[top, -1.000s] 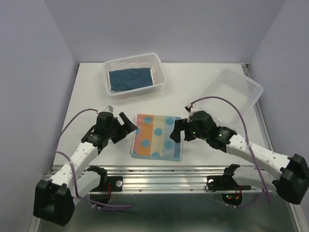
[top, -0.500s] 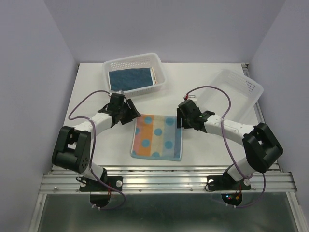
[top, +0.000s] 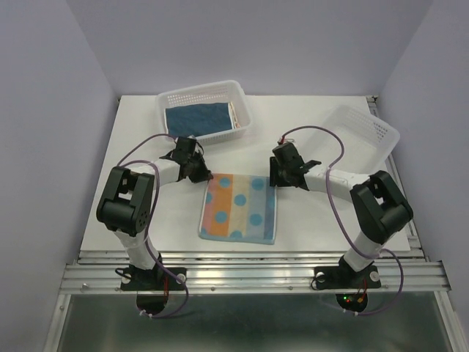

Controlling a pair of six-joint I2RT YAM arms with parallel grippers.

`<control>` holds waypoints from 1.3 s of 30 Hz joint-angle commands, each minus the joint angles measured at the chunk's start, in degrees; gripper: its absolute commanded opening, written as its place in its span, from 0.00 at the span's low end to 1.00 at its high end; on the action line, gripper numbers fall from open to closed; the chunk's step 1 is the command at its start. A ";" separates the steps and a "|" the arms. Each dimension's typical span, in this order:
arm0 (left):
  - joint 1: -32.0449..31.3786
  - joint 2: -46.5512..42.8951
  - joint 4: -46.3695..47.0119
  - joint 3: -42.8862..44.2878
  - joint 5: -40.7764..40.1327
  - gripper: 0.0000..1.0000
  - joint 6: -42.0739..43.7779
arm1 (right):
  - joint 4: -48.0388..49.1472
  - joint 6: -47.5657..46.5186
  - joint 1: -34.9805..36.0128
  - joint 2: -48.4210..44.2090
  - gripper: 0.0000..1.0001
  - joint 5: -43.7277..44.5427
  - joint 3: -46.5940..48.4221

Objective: Fold and stack the towels
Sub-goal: Fold the towel

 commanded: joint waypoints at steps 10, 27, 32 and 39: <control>-0.28 0.12 0.13 2.80 -2.51 0.00 1.00 | 7.17 0.26 -2.48 4.72 0.41 -0.89 3.49; -0.28 -10.33 5.13 -3.08 -2.08 0.00 0.13 | 8.31 -6.51 -2.56 -5.11 0.01 -10.62 -1.95; -0.54 -16.65 7.68 -12.04 1.61 0.00 -2.59 | 9.99 -5.20 -2.04 -13.64 0.01 -20.92 -9.42; -1.86 -32.11 7.60 -24.52 3.02 0.00 -5.58 | 8.58 -2.31 2.00 -24.71 0.01 -24.70 -18.12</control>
